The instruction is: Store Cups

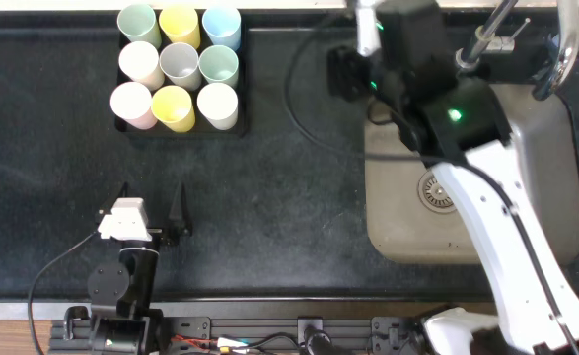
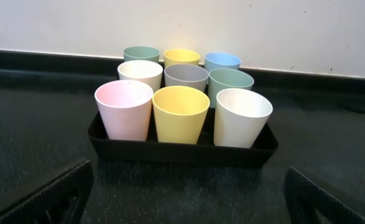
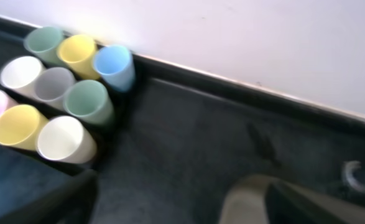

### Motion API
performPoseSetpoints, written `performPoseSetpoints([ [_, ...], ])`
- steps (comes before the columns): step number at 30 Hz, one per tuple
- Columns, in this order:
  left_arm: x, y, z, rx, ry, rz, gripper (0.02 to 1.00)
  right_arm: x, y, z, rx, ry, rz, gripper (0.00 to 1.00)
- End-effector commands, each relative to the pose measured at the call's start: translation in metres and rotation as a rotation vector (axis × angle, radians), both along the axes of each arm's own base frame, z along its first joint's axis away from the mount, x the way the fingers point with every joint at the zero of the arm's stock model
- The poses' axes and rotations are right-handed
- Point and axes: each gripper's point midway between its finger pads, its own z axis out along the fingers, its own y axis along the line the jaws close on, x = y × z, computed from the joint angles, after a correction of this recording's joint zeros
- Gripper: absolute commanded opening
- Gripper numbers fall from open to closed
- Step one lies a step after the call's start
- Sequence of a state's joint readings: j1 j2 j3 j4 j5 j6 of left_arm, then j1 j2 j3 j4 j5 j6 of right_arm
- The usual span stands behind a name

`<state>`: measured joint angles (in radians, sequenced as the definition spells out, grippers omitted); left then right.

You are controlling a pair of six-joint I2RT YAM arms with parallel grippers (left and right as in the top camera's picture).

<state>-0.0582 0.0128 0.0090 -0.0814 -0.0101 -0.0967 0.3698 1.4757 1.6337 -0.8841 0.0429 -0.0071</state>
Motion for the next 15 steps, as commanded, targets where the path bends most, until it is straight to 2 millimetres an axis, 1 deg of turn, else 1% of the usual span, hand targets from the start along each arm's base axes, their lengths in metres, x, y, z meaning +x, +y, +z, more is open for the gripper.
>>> performPoseSetpoints([
  [1,-0.001,-0.002,0.001,0.017,-0.007,-0.014,1.000,-0.028,-0.036,0.019,0.002,-0.095,-0.050,0.998],
  [4,-0.001,-0.002,0.001,0.016,-0.007,-0.014,1.000,-0.047,-0.058,0.018,0.014,-0.131,-0.093,0.996],
  [8,-0.001,-0.002,0.001,0.016,-0.007,-0.014,1.000,-0.070,-0.083,0.009,0.025,-0.180,-0.148,0.998],
  [11,-0.001,-0.002,0.001,0.016,-0.007,-0.014,1.000,-0.086,-0.095,0.002,0.038,-0.234,-0.174,0.998],
  [15,-0.001,-0.002,0.001,0.016,-0.007,-0.014,1.000,-0.108,-0.101,0.000,0.068,-0.342,-0.180,0.998],
])
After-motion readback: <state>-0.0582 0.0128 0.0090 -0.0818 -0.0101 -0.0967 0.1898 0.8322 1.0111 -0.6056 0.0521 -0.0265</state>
